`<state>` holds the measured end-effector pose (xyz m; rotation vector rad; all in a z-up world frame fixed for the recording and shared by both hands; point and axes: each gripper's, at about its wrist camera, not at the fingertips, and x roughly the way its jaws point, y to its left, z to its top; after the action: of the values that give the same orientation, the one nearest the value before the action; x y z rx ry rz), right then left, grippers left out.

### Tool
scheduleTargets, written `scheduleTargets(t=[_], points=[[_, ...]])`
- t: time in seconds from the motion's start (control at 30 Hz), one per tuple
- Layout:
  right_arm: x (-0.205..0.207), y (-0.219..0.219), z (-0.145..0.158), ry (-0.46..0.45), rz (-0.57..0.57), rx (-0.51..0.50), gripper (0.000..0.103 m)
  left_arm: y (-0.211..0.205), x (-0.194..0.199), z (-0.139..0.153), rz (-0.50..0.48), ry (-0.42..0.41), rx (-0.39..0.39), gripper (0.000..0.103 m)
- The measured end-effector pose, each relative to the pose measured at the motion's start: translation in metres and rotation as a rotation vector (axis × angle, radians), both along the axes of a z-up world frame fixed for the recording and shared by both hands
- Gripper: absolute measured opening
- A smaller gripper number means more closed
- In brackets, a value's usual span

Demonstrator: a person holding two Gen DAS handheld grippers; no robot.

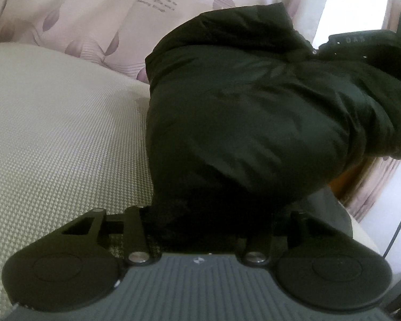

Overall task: Fold large clothes
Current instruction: 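Press the folded jacket down with the left gripper while the right gripper holds the hood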

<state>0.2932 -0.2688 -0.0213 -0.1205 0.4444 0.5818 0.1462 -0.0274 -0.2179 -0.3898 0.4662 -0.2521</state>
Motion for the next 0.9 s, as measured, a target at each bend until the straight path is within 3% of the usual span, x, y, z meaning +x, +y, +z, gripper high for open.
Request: scheduleTargets(t=[0.17, 0.23, 0.43, 0.63, 0.67, 0.8, 0.9], points=[[-0.010, -0.021, -0.009, -0.015, -0.023, -0.007, 0.010, -0.013, -0.003, 0.023, 0.009, -0.011, 0.078, 0.046], [-0.013, -0.035, -0.016, -0.014, -0.053, -0.008, 0.010, -0.022, -0.007, 0.035, -0.002, -0.051, 0.155, 0.045], [-0.017, -0.090, -0.044, 0.037, -0.162, 0.050, 0.010, -0.044, -0.011, 0.054, -0.038, -0.149, 0.288, 0.042], [-0.020, -0.136, -0.065, 0.054, -0.280, 0.112, 0.009, -0.047, 0.015, 0.052, -0.099, -0.170, 0.315, 0.042], [-0.018, -0.140, -0.072, 0.063, -0.297, 0.110, 0.009, -0.049, 0.018, 0.052, -0.111, -0.176, 0.321, 0.046], [-0.006, -0.163, -0.101, 0.113, -0.351, 0.133, 0.009, -0.050, 0.029, 0.050, -0.138, -0.146, 0.254, 0.058], [0.006, -0.175, -0.123, 0.196, -0.360, 0.158, 0.008, -0.047, 0.036, 0.053, -0.158, -0.149, 0.214, 0.053]])
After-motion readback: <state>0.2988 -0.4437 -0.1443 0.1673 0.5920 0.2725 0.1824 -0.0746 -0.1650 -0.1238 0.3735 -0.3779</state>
